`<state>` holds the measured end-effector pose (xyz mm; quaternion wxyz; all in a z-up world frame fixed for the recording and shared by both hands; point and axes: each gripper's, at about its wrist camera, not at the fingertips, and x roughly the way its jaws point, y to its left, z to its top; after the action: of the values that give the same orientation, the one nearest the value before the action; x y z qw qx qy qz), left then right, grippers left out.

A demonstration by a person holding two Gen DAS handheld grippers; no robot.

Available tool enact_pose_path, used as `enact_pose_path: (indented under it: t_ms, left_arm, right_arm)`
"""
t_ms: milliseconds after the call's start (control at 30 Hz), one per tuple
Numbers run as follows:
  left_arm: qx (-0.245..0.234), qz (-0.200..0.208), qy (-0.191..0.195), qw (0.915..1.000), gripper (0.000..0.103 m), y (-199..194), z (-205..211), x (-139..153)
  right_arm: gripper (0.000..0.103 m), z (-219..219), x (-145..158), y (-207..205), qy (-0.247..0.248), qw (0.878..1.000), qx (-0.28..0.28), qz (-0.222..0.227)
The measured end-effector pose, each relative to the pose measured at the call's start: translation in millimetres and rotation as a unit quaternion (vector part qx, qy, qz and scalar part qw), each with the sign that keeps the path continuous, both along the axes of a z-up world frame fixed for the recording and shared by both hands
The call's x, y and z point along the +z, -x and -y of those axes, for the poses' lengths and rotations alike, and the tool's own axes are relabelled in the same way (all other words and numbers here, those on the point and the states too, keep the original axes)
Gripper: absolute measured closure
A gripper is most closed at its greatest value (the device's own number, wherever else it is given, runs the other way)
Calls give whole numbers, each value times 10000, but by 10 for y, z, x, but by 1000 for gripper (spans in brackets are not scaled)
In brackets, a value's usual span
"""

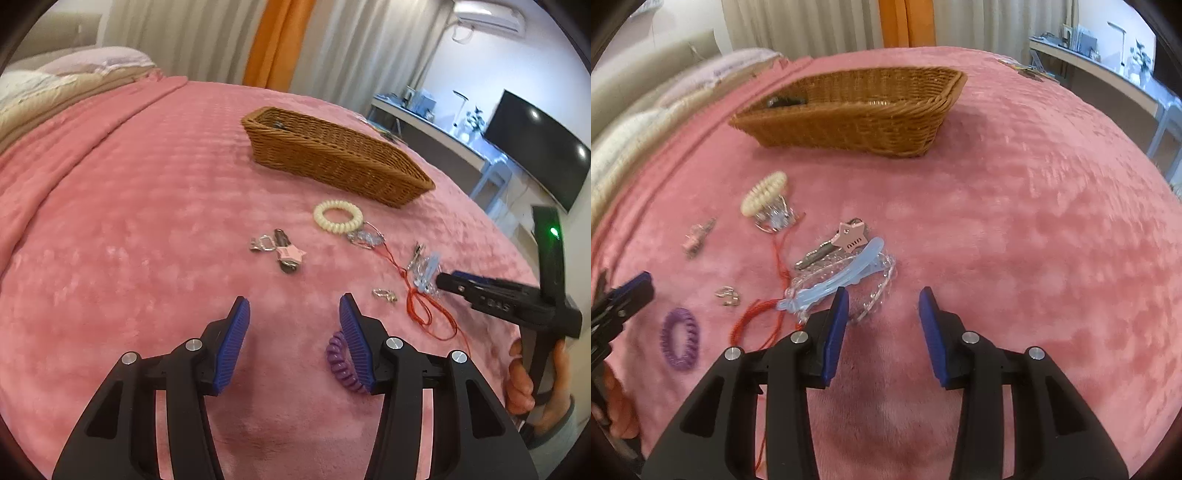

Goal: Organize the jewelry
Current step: 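Grasp the purple coil hair tie with the left tool while the right tool grasps another clear bracelet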

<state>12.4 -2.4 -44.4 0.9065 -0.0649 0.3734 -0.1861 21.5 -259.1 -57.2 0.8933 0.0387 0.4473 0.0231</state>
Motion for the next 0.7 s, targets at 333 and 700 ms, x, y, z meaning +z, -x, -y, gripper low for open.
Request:
enact_pose_path:
  t_ms: [333, 700]
  left_arm:
    - [-160, 141, 57, 9998, 54, 51, 32, -49]
    - [-238, 125, 131, 9996, 54, 46, 29, -67]
  right_arm:
    - [97, -53, 90, -51, 210, 9993, -67, 292]
    - [97, -118, 605, 170, 224, 9932, 199, 1123]
